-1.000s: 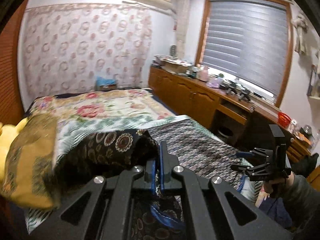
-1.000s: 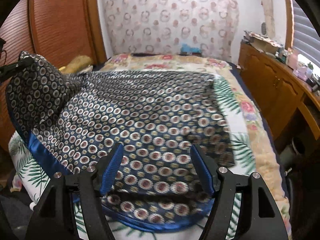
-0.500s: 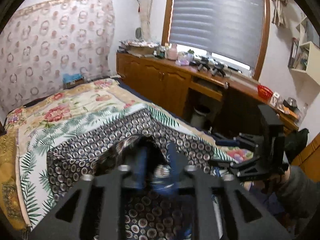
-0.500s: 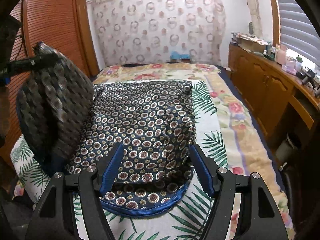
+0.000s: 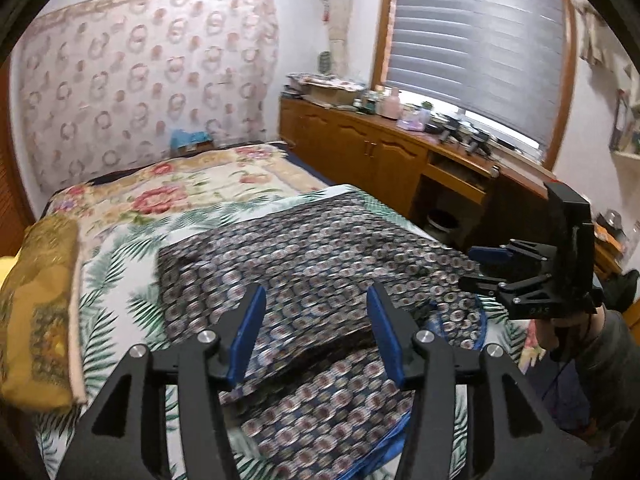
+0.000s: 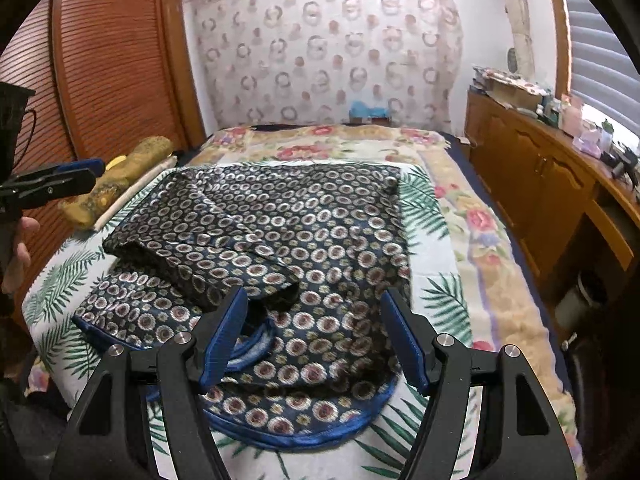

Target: Fold small clothes

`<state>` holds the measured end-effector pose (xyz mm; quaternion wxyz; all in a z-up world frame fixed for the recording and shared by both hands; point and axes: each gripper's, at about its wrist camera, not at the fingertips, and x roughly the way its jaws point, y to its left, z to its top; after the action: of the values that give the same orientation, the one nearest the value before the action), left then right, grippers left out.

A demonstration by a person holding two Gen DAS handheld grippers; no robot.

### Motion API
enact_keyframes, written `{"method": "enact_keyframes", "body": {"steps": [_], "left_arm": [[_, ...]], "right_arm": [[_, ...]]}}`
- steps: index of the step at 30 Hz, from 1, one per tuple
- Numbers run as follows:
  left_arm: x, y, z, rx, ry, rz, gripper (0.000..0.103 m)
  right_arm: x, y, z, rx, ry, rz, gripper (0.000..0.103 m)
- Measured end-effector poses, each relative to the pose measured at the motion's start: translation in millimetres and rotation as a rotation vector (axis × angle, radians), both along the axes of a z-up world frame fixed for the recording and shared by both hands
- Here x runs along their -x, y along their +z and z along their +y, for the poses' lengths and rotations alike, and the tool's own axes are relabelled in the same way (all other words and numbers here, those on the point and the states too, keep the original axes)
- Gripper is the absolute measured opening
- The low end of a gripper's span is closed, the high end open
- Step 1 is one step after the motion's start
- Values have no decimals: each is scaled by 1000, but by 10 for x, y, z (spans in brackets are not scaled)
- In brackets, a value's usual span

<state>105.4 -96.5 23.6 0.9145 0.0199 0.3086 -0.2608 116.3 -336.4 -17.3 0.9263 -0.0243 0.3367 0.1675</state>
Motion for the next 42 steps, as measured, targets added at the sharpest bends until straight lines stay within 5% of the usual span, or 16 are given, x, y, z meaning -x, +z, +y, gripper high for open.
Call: {"method": "enact_keyframes", "body": {"steps": [16, 35, 37, 42], "left_arm": [[206, -345, 897, -35, 219, 0, 51], [323, -552, 1100, 4, 248, 28, 51], [322, -553, 1089, 4, 245, 30, 51], [327, -572, 1047, 2, 236, 35, 51]], "right_arm": [[-325, -110, 941, 63, 187, 36, 71], [-635, -577, 1841, 288, 374, 122, 69], [-679, -612, 1840, 305, 383, 126, 61], [-699, -562, 1820, 285, 412, 99, 14]]}}
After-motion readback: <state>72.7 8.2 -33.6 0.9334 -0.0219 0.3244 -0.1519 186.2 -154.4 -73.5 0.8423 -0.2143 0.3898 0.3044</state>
